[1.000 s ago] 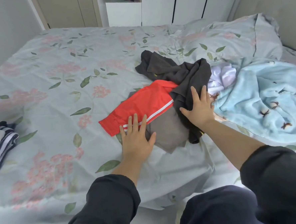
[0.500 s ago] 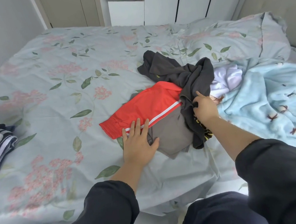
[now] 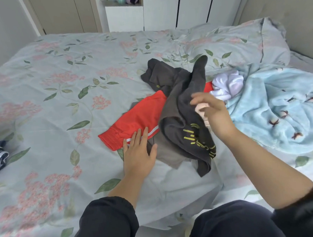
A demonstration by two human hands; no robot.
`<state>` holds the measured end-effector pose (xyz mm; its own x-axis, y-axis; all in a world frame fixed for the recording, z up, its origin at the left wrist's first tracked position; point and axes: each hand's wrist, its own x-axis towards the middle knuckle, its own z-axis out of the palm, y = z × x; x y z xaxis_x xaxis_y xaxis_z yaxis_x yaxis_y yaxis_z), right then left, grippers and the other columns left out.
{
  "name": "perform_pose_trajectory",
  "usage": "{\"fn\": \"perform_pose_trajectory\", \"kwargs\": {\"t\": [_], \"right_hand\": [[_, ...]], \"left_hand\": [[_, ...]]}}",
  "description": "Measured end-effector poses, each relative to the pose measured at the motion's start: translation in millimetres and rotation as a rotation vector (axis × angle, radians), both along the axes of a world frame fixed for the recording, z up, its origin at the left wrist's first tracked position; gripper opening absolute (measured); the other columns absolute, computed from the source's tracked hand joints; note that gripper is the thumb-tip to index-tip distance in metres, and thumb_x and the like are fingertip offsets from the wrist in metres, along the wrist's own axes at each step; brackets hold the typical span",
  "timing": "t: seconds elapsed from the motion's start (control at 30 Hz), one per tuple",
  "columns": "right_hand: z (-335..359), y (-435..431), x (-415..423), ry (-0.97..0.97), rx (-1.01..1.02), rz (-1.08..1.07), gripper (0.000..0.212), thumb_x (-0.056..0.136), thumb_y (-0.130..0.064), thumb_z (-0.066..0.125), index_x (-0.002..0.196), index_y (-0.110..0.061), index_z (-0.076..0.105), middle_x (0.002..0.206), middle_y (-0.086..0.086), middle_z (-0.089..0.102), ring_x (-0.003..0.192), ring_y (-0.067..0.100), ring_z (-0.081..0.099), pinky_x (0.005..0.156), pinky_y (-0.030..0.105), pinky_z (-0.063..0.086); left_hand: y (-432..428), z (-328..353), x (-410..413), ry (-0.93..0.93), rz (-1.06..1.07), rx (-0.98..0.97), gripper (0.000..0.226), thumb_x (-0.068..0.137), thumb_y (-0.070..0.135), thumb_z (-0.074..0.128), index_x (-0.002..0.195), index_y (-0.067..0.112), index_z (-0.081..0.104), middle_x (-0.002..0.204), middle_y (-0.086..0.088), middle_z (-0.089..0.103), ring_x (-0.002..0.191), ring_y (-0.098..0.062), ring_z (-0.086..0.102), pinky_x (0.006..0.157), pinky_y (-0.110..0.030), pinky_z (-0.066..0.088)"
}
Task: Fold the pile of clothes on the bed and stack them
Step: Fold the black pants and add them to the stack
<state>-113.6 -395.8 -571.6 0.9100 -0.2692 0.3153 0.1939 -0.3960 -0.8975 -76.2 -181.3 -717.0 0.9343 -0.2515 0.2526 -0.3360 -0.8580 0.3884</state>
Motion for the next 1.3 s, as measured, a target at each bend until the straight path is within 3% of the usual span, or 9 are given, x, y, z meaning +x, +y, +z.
{"fn": "perform_pose_trajectory", "kwargs": {"t": [0.1, 0.17, 0.27, 0.37, 0.57, 0.8, 1.0, 1.17, 1.3], "right_hand": [[1, -13, 32, 0.021, -0.095, -0.317, 0.039, 0.090, -0.024, 0.046, 0.125, -0.011, 0.057, 0.138, 0.010, 0.043, 0.132, 0.020, 0.036, 0.113, 0.038, 0.027], [0, -18, 60, 0.195, -0.188, -0.415, 0.062, 0.089, -0.050, 0.052, 0.143, -0.024, 0.037, 0.154, 0.010, 0.023, 0.142, 0.024, 0.021, 0.116, 0.043, 0.019], [-17, -19, 93, 0.409, -0.213, -0.387, 0.093, 0.077, -0.062, 0.062, 0.151, -0.033, 0.013, 0.159, 0.011, 0.000, 0.146, 0.032, 0.008, 0.115, 0.046, 0.013], [-50, -16, 105, 0.552, -0.313, -0.247, 0.106, 0.071, -0.047, 0.076, 0.151, -0.027, 0.010, 0.157, 0.015, 0.003, 0.143, 0.034, 0.016, 0.116, 0.041, 0.021], [-78, 3, 102, 0.467, -0.646, -0.291, 0.045, 0.073, -0.014, 0.065, 0.115, -0.005, 0.051, 0.122, 0.017, 0.049, 0.109, 0.039, 0.052, 0.094, 0.044, 0.042], [-78, 1, 71, 0.363, -0.747, -0.312, 0.030, 0.072, -0.002, 0.057, 0.102, -0.002, 0.058, 0.102, 0.018, 0.056, 0.093, 0.040, 0.055, 0.083, 0.041, 0.041], [-54, 1, 38, 0.303, -0.422, -0.265, 0.023, 0.072, 0.000, 0.061, 0.093, -0.004, 0.066, 0.100, 0.014, 0.061, 0.094, 0.030, 0.056, 0.079, 0.025, 0.039], [-5, 17, 20, 0.147, -0.334, -0.287, 0.015, 0.071, 0.007, 0.056, 0.082, -0.002, 0.063, 0.078, 0.010, 0.057, 0.069, 0.019, 0.049, 0.058, 0.009, 0.033], [39, 55, 14, -0.010, -0.237, -0.163, 0.026, 0.068, 0.013, 0.047, 0.082, -0.008, 0.054, 0.068, -0.001, 0.049, 0.069, 0.019, 0.048, 0.058, 0.021, 0.035]], "left_hand": [[0, 1, 0, 0.007, -0.003, -0.010, 0.066, 0.091, 0.053, 0.020, 0.152, 0.029, 0.014, 0.157, 0.003, 0.025, 0.146, -0.013, 0.016, 0.119, -0.045, 0.004], [-1, 2, 0, 0.014, 0.002, -0.015, 0.066, 0.090, 0.050, 0.017, 0.152, 0.028, 0.014, 0.157, 0.003, 0.024, 0.146, -0.013, 0.016, 0.119, -0.043, 0.002], [-1, 3, 0, 0.018, 0.008, -0.030, 0.065, 0.088, 0.041, 0.019, 0.152, 0.027, 0.017, 0.157, 0.002, 0.026, 0.145, -0.013, 0.017, 0.118, -0.041, 0.002], [-1, 3, 1, 0.019, 0.003, -0.017, 0.066, 0.088, 0.044, 0.019, 0.152, 0.027, 0.017, 0.157, 0.003, 0.026, 0.145, -0.013, 0.017, 0.118, -0.043, 0.003], [0, 0, 1, 0.019, 0.006, 0.007, 0.071, 0.087, 0.055, 0.020, 0.152, 0.029, 0.015, 0.157, 0.004, 0.024, 0.146, -0.013, 0.016, 0.119, -0.043, 0.002], [1, 0, 1, 0.040, -0.003, 0.002, 0.066, 0.094, 0.052, 0.031, 0.153, 0.028, 0.013, 0.157, 0.004, 0.023, 0.146, -0.014, 0.015, 0.118, -0.044, 0.000], [10, 8, 4, 0.208, -0.098, -0.119, 0.061, 0.097, 0.034, 0.039, 0.152, 0.029, 0.014, 0.158, 0.006, 0.020, 0.146, -0.010, 0.011, 0.118, -0.034, -0.003], [38, 31, -10, 0.567, -0.088, -0.466, 0.053, 0.100, 0.039, 0.040, 0.149, 0.040, 0.020, 0.149, 0.001, 0.035, 0.132, -0.015, 0.036, 0.104, -0.025, 0.030], [59, 81, -11, 0.619, -0.010, -0.767, 0.043, 0.102, 0.038, 0.037, 0.143, 0.027, 0.036, 0.131, 0.010, 0.042, 0.124, -0.009, 0.040, 0.105, -0.025, 0.030]]}}
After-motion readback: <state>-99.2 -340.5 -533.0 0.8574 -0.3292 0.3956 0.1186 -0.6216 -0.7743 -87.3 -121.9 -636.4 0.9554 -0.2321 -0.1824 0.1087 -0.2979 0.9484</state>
